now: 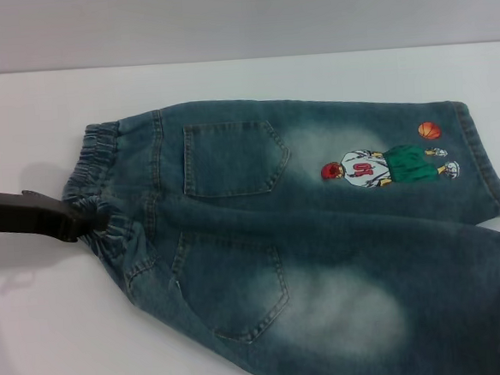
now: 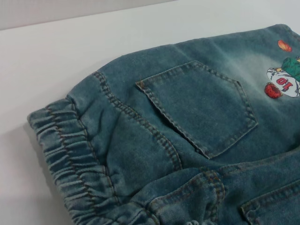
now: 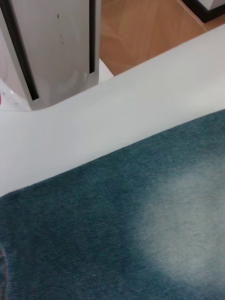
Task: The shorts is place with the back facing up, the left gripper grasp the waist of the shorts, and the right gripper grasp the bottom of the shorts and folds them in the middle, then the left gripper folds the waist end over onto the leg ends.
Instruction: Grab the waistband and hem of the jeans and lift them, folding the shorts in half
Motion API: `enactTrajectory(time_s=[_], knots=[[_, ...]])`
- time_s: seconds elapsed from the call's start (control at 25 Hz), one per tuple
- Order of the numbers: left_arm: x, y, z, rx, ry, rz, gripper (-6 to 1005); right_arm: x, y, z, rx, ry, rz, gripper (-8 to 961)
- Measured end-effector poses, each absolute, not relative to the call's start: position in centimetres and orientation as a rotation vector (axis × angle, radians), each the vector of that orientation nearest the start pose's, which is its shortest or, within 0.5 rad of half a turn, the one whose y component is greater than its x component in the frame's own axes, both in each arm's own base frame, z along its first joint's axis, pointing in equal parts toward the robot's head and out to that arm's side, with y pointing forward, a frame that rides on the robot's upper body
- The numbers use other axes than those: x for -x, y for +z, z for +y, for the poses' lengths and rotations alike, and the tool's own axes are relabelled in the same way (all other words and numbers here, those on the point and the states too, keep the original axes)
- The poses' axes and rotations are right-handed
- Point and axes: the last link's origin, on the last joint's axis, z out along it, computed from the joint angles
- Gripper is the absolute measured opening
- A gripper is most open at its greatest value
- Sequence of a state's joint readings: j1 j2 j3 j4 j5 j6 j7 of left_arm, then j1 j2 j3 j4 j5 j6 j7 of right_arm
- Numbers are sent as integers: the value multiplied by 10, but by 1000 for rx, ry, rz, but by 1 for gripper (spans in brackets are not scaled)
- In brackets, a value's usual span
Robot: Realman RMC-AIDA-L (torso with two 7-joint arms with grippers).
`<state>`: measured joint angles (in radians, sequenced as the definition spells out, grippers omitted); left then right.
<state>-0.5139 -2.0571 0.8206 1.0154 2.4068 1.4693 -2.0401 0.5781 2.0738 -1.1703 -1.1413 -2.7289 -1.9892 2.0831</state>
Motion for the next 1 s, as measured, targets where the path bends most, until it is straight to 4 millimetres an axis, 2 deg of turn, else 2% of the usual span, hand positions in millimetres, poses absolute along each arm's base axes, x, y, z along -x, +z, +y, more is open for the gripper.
enactTrajectory(time_s=[0.28, 0.48, 0.8, 1.0], knots=[[285, 42, 350, 2540, -29, -1111, 47, -251, 19, 287, 3007, -932, 987, 488], [285, 42, 350, 2539, -29, -1112, 46, -248, 20, 288, 3010, -903, 967, 262], [285, 42, 350, 2539, -29, -1113, 46, -249, 18, 286, 3015, -928, 956, 69], [285, 42, 350, 2541, -30, -1115, 46, -249, 18, 285, 3018, -933, 953, 11]])
